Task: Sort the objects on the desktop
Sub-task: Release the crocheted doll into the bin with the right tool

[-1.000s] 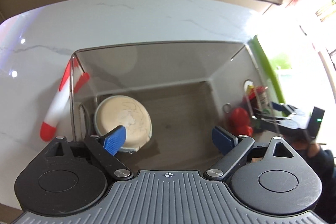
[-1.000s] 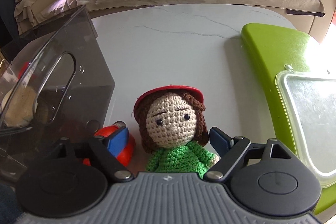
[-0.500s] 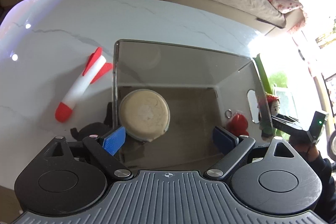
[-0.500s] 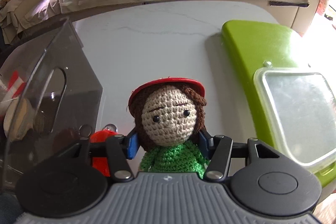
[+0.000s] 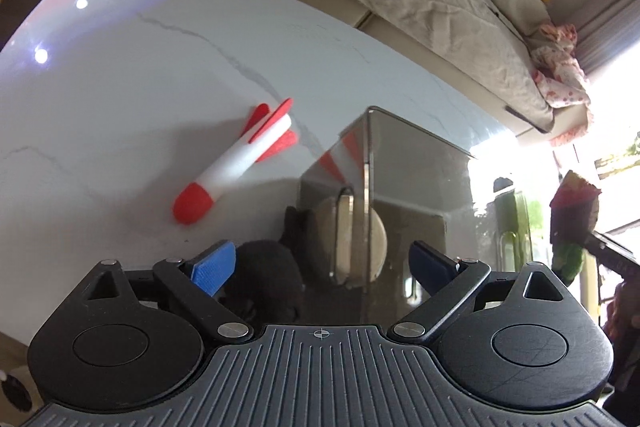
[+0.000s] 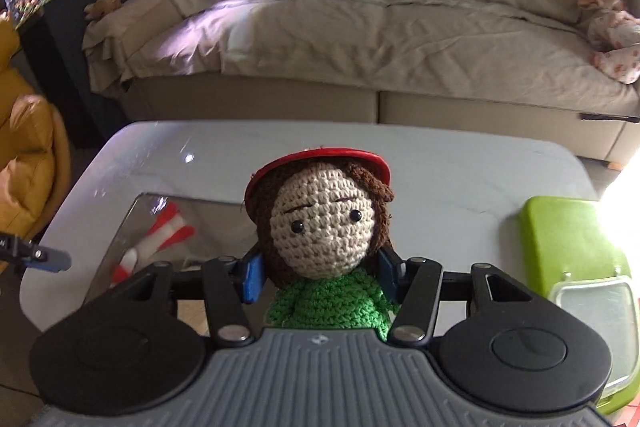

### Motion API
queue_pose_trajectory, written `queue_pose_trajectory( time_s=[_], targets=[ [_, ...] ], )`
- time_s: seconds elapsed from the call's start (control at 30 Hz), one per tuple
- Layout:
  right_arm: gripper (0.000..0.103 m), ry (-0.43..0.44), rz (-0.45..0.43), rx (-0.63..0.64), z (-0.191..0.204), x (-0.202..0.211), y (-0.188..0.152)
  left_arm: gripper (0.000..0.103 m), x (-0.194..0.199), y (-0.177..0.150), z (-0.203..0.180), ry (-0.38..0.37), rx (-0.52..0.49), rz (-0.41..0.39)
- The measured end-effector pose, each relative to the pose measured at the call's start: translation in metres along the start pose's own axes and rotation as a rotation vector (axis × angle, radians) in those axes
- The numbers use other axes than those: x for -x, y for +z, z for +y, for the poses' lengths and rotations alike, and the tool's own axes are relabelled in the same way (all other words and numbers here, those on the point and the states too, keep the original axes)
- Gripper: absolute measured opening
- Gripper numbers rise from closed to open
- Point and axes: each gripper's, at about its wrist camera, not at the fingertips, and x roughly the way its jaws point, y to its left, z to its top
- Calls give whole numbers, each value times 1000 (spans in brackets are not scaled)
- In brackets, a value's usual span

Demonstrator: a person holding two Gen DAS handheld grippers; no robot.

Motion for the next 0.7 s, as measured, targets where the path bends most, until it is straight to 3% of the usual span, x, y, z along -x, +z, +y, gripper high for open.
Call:
queue_pose_trajectory(
  time_s=[0.2,0.5,0.7],
  targets=[
    [57,-13,253,90,58,-83,-15,97,-21,3,57,-64,111,43],
    [60,-125,451,112,71,-141,-30,97,-49,2,97,-87,124,96],
    [66,-128,499,92,68,-151,-41,97,-56,16,100,-113,64,83]
  ],
)
